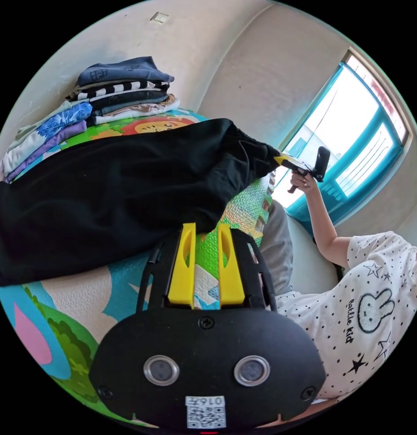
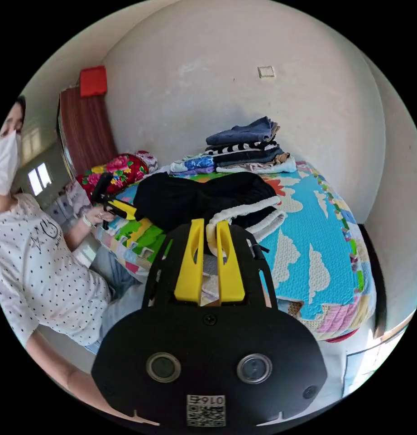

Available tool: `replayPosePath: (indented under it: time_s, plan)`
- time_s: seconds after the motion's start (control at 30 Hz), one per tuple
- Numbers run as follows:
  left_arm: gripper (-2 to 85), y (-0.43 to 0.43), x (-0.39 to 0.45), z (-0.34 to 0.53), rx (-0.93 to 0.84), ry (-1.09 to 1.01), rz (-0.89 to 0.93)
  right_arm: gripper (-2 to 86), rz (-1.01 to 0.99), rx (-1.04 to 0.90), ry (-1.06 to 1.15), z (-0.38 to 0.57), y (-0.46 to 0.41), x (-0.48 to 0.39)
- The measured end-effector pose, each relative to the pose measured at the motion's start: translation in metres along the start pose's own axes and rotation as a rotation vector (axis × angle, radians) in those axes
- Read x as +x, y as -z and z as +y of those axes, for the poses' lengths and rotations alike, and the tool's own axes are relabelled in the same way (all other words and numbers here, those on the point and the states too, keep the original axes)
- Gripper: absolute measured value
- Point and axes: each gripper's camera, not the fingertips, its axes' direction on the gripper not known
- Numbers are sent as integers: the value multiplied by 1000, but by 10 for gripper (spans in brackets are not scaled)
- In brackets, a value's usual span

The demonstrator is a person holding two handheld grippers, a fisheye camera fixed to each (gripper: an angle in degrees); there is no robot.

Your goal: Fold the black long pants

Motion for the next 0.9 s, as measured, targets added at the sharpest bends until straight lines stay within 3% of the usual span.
replayPosePath:
  time_s: [0.07, 0.17, 0.3, 0.47, 0.63, 0.9]
  plan:
    - [12, 3, -3, 3, 29, 13, 14, 44, 157, 1, 240, 21, -7, -43]
    - [-4, 9, -7, 8, 69, 6, 65, 45, 212, -80, 368, 53, -29, -63]
    - [-8, 16, -8, 17, 66, -23, 87, 65, -13, -63, 215, 68, -20, -25]
    - [-8, 9, 3, 25, 23, -75, 43, 93, 22, 97, -25, 47, -14, 33]
    - [-8, 0, 8, 27, 7, -85, 10, 130, 10, 107, -189, 5, -51, 101]
    - [-8, -7, 6, 34, 30, -57, 31, 165, -198, -236, -406, -3, -193, 215]
